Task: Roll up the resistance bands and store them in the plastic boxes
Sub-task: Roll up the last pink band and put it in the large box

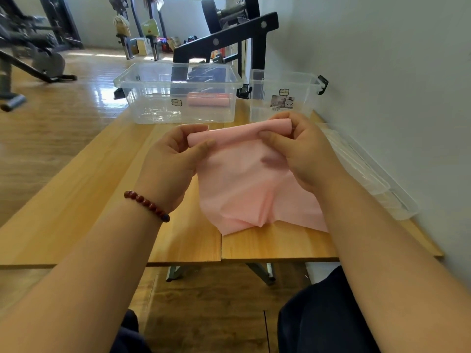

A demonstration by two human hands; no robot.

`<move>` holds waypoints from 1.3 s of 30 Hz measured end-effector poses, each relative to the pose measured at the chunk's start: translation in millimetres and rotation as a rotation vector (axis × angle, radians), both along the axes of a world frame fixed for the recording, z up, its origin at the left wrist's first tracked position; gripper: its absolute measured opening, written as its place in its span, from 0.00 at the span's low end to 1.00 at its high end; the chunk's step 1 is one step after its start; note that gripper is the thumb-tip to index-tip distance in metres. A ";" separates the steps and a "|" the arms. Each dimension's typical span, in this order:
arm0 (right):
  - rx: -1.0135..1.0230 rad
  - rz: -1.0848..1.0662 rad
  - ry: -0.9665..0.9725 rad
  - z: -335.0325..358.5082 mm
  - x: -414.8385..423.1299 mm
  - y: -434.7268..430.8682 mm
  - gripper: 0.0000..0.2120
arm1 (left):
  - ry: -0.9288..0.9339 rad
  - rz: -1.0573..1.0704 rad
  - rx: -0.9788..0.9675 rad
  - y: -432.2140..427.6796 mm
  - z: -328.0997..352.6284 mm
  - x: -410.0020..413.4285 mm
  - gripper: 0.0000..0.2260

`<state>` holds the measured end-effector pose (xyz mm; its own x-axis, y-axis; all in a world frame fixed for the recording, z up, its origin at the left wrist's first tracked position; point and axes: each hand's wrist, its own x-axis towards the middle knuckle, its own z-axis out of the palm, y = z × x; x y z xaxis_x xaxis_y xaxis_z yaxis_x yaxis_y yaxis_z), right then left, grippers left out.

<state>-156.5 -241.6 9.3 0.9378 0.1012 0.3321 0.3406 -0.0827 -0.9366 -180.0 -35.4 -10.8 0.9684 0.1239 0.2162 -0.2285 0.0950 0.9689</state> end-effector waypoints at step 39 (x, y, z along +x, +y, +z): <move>0.043 0.022 0.020 -13.5 4.4 -18.2 0.11 | 0.007 -0.147 -0.010 -15.2 2.6 -7.2 0.13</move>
